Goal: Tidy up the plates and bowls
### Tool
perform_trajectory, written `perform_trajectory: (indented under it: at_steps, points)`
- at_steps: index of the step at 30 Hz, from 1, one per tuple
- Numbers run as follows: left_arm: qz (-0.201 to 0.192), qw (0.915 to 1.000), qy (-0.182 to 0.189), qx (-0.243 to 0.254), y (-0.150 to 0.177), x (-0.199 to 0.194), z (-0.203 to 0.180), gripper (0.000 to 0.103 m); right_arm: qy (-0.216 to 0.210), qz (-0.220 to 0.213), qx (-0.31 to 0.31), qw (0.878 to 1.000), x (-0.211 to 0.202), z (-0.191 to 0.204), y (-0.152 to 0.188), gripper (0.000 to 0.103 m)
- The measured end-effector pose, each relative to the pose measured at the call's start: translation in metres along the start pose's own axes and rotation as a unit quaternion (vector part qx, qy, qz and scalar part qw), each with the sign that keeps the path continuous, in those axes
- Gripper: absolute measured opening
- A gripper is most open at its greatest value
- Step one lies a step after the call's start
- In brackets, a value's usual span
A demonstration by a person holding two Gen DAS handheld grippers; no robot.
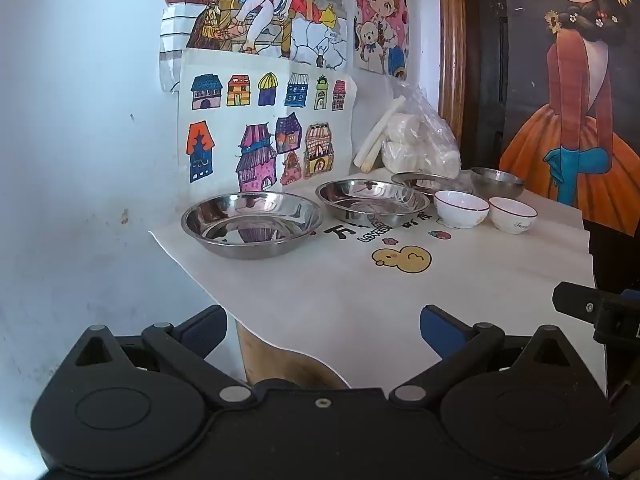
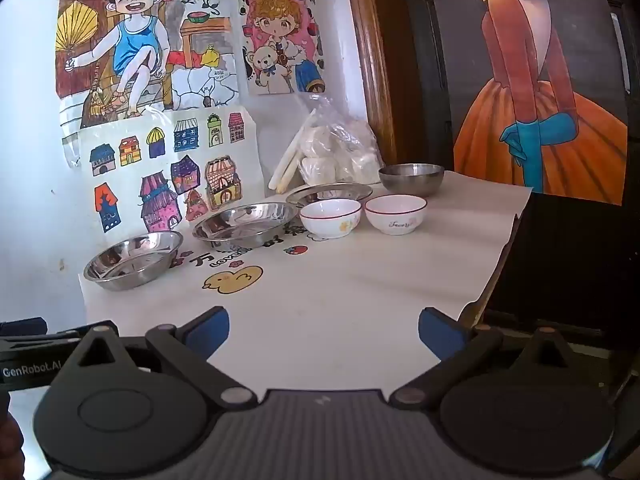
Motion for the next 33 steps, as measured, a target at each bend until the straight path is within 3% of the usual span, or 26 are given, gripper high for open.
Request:
perform_trajectory:
  at_steps: [33]
  points:
    - [0.006, 0.9998, -0.009, 0.014, -0.003, 0.000, -0.009, 0.102, 0.001, -0.007, 0.000, 1.000, -0.003, -0.001, -0.001, 0.103]
Point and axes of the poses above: each gripper's, at about its wrist camera, not at the fingertips, and x roughly the way its jaws point, z to its left, y to its underside, the point moved 9 cm from there along x, roughly the way its jaws point, and after that the axes turned 9 degrees about z, right-handed, at the moved point
